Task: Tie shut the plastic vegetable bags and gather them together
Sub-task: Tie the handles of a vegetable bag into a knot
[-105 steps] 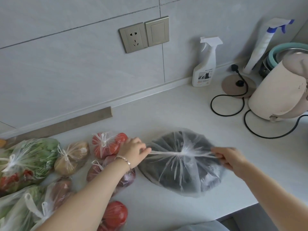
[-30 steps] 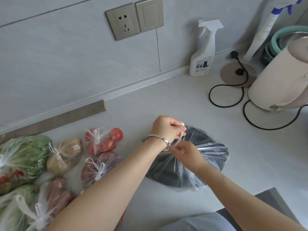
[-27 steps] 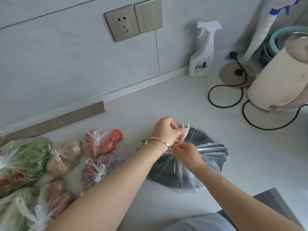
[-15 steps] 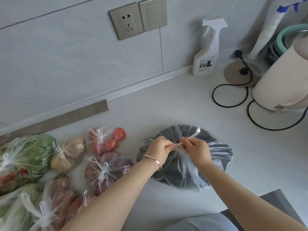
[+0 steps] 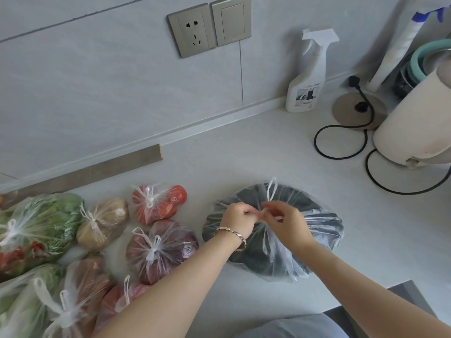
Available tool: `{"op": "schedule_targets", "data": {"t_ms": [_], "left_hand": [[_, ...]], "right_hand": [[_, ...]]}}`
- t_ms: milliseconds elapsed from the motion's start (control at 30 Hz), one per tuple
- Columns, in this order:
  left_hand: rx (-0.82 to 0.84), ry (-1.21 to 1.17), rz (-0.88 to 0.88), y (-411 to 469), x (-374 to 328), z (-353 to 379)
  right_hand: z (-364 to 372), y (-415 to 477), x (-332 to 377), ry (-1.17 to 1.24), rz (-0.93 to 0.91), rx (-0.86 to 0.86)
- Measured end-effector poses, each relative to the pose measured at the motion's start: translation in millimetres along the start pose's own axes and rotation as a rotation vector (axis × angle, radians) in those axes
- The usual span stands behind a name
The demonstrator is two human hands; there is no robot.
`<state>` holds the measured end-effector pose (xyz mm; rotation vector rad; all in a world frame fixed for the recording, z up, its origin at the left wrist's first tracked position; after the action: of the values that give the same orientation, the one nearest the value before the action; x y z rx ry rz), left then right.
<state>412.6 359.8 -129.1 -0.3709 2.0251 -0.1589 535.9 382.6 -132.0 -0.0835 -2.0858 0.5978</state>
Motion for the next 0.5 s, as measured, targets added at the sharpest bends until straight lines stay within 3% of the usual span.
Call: {"op": "schedule_targets", "data": {"t_ms": [167, 400, 500], "left_hand": [[0.049, -0.026, -0.013, 0, 1, -2], [0.039, 0.011, -0.010, -5, 3, 0], [0.016, -0.003, 0.000, -5, 1, 0]], "right_hand": [[4, -8, 8, -0.300, -0.267, -0.013], [12, 2, 14, -0.524, -0.235, 0.074], [6, 3, 18, -0.436, -0.229, 0.066]]}}
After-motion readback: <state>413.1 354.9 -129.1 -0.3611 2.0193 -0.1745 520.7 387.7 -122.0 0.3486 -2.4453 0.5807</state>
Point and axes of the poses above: each hand's wrist, its own y-axis towards the middle knuckle, its own z-axis out of the palm, x = y × z, the point moved 5 cm from there along y, towards the middle knuckle, and after that the axes turned 12 degrees about z, right-handed, at the moved point
